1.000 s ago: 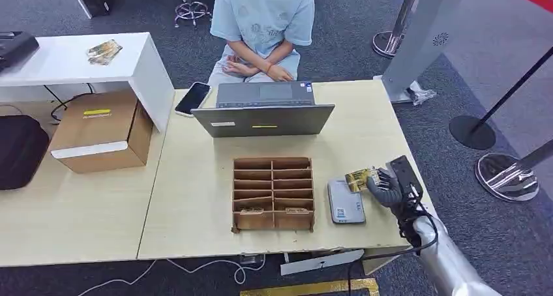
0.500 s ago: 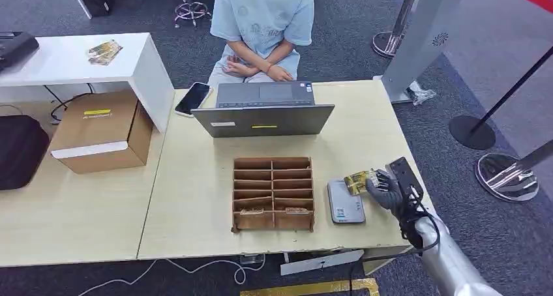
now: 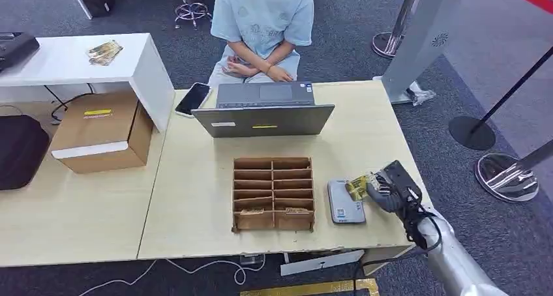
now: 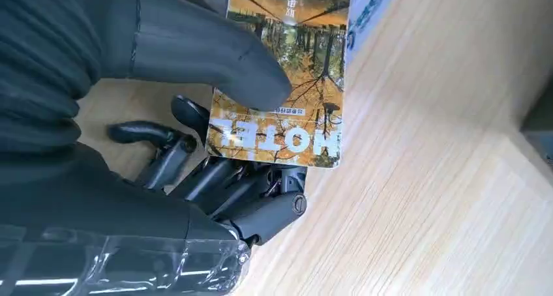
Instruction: Pass the card to the sensor for recognition and then transmit it.
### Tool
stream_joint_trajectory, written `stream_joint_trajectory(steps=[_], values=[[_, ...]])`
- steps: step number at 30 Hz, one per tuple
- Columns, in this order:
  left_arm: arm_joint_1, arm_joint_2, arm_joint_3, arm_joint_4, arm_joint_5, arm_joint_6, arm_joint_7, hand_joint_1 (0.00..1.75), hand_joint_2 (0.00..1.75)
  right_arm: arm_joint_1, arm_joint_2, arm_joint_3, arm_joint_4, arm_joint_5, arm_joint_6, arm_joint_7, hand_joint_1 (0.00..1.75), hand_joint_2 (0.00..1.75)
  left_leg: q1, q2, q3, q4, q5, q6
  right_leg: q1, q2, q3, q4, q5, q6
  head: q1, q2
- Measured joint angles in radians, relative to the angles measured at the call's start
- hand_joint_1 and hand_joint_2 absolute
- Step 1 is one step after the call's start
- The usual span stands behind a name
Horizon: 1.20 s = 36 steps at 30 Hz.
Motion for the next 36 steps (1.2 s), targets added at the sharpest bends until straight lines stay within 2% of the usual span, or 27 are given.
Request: stream_joint_trajectory(steps=[3, 4, 5, 8, 17, 24, 31, 33, 36], values=[[0.0, 0.0, 0.0, 0.0, -0.001, 0.0, 0.0, 0.0, 0.0, 0.0, -0.003, 0.007, -0.003, 0.032, -0.029, 0.012, 1.75, 1.75, 0.0, 0.0, 0.0, 0.0, 0.0, 0.0, 0.0, 0.0, 0.0, 0.0, 0.0, 0.0, 0.0, 0.0], [0.0, 0.0, 0.0, 0.0, -0.006, 0.0, 0.0, 0.0, 0.0, -0.001, -0.005, 0.026, -0.012, 0.102, -0.092, 0.036, 1.75, 1.75, 0.0, 0.0, 0.001, 0.0, 0.0, 0.0, 0.0, 0.0, 0.001, 0.0, 0.0, 0.0, 0.0, 0.0], [0.0, 0.0, 0.0, 0.0, -0.007, 0.001, 0.0, 0.0, 0.0, -0.001, -0.005, 0.035, -0.016, 0.142, -0.12, 0.051, 1.75, 1.75, 0.0, 0.0, 0.001, 0.0, 0.0, 0.0, 0.0, 0.0, 0.002, 0.0, 0.0, 0.0, 0.0, 0.0], [0.0, -0.001, 0.0, 0.0, -0.009, 0.002, 0.002, 0.0, 0.0, 0.0, -0.005, 0.052, -0.026, 0.22, -0.165, 0.078, 1.75, 1.75, 0.0, 0.0, 0.002, 0.0, 0.0, 0.0, 0.0, 0.0, 0.003, 0.0, 0.0, 0.0, 0.0, 0.0], [0.0, -0.002, 0.004, 0.0, -0.014, 0.002, 0.002, 0.0, 0.0, 0.012, -0.004, 0.051, -0.047, 0.262, -0.176, 0.086, 1.75, 1.75, 0.0, 0.0, 0.002, 0.001, 0.0, 0.0, 0.0, 0.0, 0.003, 0.0, 0.001, 0.001, 0.0, 0.0], [0.0, -0.002, 0.018, 0.0, -0.016, 0.002, 0.002, 0.0, 0.0, 0.026, 0.003, 0.017, -0.059, 0.224, -0.137, 0.054, 1.75, 1.75, 0.0, 0.001, 0.003, 0.001, 0.0, 0.0, 0.0, 0.002, 0.003, 0.0, 0.001, 0.001, 0.0, 0.0], [0.0, -0.002, 0.022, 0.0, -0.018, 0.002, -0.001, 0.0, 0.0, 0.033, 0.012, -0.04, -0.058, 0.099, -0.023, -0.003, 1.75, 1.75, 0.0, 0.001, 0.002, 0.001, 0.001, 0.0, 0.0, 0.001, 0.003, 0.0, 0.002, 0.0, 0.0, 0.0], [0.0, -0.002, 0.026, 0.0, -0.019, 0.002, -0.004, 0.0, 0.0, 0.039, 0.014, -0.064, -0.058, 0.01, 0.064, -0.037, 1.75, 1.75, 0.0, 0.001, 0.002, 0.001, 0.001, 0.0, 0.0, 0.001, 0.002, 0.0, 0.002, 0.0, 0.0, 0.0], [0.0, -0.002, 0.027, 0.0, -0.026, 0.001, -0.021, 0.0, 0.0, 0.058, 0.019, -0.106, -0.058, -0.195, 0.268, -0.111, 1.75, 1.75, 0.0, 0.0, 0.0, 0.001, 0.001, 0.0, 0.0, 0.0, 0.0, 0.0, 0.002, 0.0, 0.0, 0.0]])
